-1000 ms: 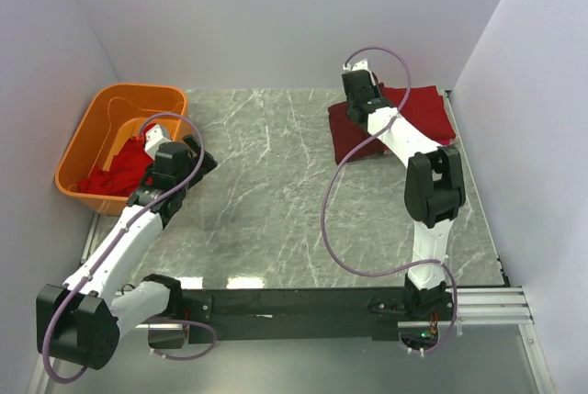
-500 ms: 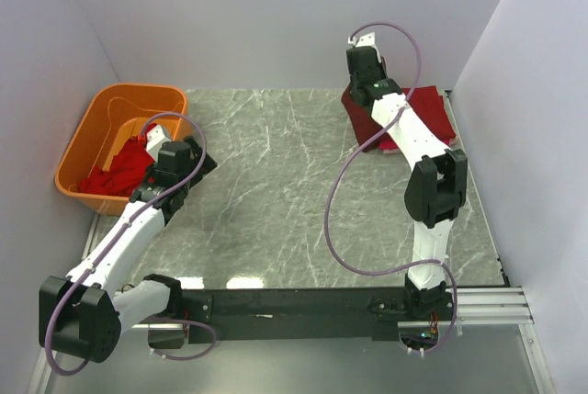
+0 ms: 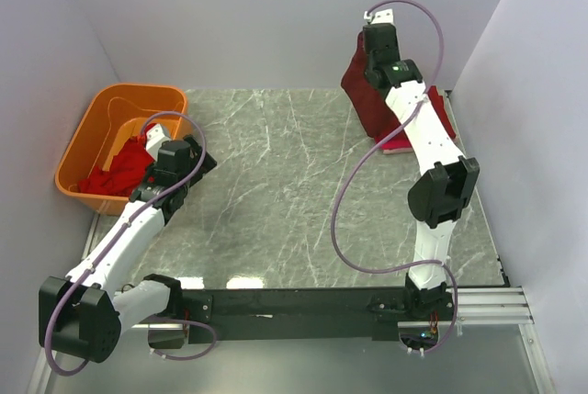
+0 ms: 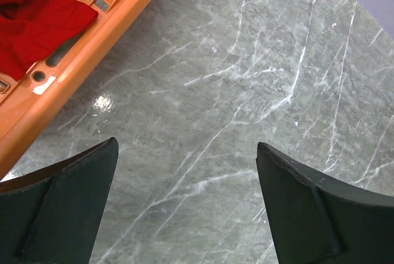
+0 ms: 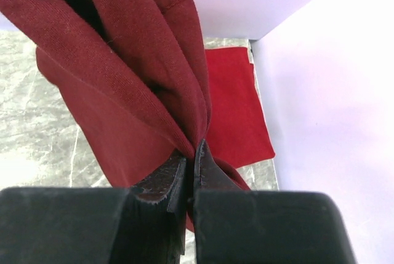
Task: Fold and stack the t-shirts
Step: Neatly place the folded tshirt to the corner
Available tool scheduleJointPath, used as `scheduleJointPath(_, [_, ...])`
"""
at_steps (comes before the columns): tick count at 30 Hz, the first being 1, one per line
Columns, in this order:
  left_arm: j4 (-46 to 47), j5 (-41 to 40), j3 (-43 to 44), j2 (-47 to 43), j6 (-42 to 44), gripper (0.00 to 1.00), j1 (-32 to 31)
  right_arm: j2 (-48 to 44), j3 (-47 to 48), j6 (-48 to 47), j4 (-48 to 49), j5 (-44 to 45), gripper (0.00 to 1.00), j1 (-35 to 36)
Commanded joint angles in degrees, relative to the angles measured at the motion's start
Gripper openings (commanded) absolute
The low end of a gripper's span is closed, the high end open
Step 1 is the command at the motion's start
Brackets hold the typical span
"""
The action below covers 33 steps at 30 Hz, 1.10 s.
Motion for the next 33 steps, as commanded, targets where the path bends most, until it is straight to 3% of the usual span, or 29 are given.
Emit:
scheduleJointPath(1, [1.1, -1.2, 2.9, -0.1, -0.3, 0.99, -0.2, -3.7, 3.9, 2.4, -2.0, -2.7, 0.0, -1.9])
scheduleJointPath(8, [-0.4, -2.5, 3.9, 1.9, -1.5, 0.99, -0.2, -2.1, 5.6, 4.9, -6.1, -7.4, 0.0, -6.5])
scheduleJointPath(17, [-2.4, -4.6, 6.0, 3.0, -1.9, 0.99, -0.2, 3.0, 2.8, 3.7, -0.2, -9.6, 0.0, -11.9])
scheduleJointPath(25, [-3.1, -6.5, 7.1, 4.2, -4.1, 0.99, -0.2, 13.1, 6.8, 3.2, 6.5, -5.0, 0.0, -15.7])
scheduleJointPath(30, [-5.1, -7.4, 9.1, 4.9, -4.9, 0.99, -0.2, 20.9, 10.6, 5.5, 10.9, 6.3, 0.0, -16.4])
scheduleJointPath(31, [-5.7, -7.5, 9.4, 4.7, -5.1, 1.0, -0.2, 22.2, 11.7, 6.7, 9.2, 6.7, 0.02, -16.5])
scheduleJointPath(33, [-6.2, -7.9, 9.5, 4.3, -5.9, 0.99, -0.2, 23.7, 11.3, 6.6, 10.0, 6.6, 0.19, -16.4])
